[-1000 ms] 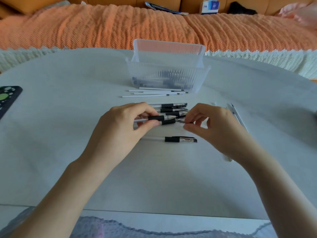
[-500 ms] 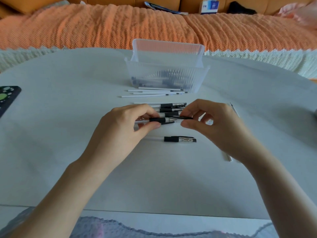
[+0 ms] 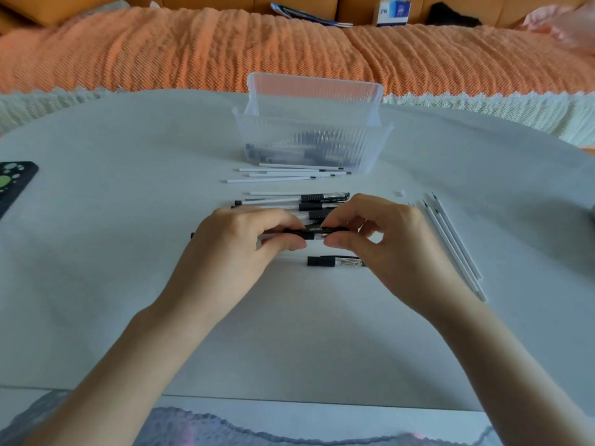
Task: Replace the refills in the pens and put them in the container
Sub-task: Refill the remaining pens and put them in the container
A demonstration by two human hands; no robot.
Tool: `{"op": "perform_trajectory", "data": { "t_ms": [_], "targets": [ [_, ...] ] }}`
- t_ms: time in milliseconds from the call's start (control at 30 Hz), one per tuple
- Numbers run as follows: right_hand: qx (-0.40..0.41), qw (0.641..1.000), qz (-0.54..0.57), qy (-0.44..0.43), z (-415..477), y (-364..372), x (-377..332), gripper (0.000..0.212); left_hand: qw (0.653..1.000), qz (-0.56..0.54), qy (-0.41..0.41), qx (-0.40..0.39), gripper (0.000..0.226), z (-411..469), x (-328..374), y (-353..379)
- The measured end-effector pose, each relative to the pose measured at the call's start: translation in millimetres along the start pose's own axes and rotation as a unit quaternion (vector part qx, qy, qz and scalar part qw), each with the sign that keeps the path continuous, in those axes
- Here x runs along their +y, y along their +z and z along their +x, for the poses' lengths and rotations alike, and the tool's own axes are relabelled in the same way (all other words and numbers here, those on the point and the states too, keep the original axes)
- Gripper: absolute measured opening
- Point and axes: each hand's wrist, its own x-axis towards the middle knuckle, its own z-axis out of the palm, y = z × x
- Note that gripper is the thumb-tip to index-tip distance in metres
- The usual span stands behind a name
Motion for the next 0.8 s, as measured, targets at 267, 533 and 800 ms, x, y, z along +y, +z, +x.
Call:
{"op": "perform_trajectory", "data": {
  "t_ms": [267,533,800],
  "targets": [
    [0.02,1.0,0.018,-0.013,-1,6,3,0.018,1.0,0.012,0.004,-0.01,0.013,2,-1,1],
    [0.065,0.995,-0.074,-0.033,13,-2,21,0.016,0.999,0.04,-0.01,0.034,0.008,15,-8,-3],
    [0.059,0.963,-0.248,-0.09,13,7,39,0.022,0.997,0.062,-0.025,0.033,0.007,19,-12,-4]
  ]
}}
